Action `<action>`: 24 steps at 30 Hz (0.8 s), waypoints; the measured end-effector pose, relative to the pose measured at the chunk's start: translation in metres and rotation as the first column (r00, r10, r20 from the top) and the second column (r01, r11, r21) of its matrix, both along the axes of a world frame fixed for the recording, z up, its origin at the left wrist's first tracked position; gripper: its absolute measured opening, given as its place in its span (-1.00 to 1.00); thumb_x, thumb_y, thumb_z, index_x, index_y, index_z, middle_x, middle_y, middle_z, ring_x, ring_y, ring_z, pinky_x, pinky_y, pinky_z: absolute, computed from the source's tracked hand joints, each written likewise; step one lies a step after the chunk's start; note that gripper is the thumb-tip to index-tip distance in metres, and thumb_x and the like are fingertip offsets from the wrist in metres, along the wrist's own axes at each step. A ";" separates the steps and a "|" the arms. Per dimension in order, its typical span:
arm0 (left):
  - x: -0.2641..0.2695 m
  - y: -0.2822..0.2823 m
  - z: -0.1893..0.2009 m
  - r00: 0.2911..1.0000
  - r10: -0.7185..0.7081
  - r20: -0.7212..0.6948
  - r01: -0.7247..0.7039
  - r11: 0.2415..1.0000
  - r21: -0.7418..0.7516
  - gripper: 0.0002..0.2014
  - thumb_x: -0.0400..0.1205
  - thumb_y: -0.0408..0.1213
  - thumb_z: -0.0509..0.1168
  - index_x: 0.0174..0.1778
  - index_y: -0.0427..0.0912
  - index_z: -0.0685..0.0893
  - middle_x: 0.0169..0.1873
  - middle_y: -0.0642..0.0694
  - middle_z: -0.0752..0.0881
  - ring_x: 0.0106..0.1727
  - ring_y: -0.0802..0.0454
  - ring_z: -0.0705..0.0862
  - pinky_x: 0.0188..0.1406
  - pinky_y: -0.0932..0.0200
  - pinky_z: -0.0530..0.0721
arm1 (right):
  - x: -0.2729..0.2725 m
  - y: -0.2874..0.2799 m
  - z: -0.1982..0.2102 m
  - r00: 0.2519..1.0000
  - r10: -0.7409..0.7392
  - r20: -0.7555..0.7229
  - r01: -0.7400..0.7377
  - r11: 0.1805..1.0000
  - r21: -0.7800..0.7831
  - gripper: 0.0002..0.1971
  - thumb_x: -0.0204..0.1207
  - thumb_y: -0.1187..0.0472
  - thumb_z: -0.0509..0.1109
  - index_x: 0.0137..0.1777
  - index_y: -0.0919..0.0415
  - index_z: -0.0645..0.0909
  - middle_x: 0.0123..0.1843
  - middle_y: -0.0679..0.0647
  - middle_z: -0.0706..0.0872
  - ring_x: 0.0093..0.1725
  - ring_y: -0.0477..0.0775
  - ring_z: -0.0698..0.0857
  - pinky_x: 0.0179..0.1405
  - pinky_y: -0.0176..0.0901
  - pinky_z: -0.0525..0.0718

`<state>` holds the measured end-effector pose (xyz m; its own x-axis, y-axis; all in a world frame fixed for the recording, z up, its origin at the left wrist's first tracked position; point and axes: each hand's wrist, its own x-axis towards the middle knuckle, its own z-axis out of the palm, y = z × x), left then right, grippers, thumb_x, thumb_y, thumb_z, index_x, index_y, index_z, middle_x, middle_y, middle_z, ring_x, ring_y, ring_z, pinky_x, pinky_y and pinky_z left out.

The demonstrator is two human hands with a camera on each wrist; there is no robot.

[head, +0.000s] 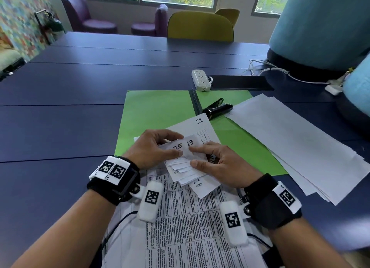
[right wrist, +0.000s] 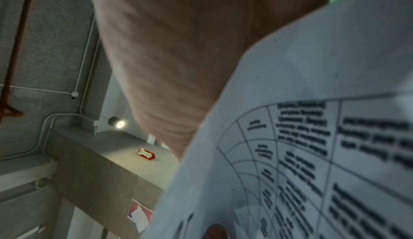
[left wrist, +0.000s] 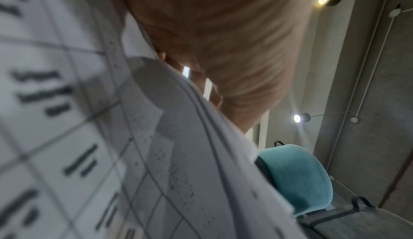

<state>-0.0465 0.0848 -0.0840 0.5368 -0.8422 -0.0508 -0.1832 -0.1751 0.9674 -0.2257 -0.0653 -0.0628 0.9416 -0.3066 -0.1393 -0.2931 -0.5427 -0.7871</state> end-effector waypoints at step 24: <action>0.006 -0.005 -0.014 0.987 -0.025 -0.161 -0.002 0.987 -0.163 -0.51 0.20 -0.13 0.71 -0.36 -0.53 0.74 0.09 -0.18 0.83 0.06 -0.26 0.81 0.15 -0.22 0.78 | -0.001 0.003 -0.002 0.983 -0.119 0.141 0.088 0.974 0.211 -0.82 0.57 0.08 0.48 0.12 0.00 0.81 -0.04 -0.05 0.74 -0.17 -0.17 0.68 -0.22 -0.38 0.63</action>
<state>-0.0406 0.0797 -0.0978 0.5226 -0.8526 0.0015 -0.0224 -0.0120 0.9997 -0.2266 -0.0624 -0.0643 0.9210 -0.3838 -0.0663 -0.2077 -0.3401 -0.9172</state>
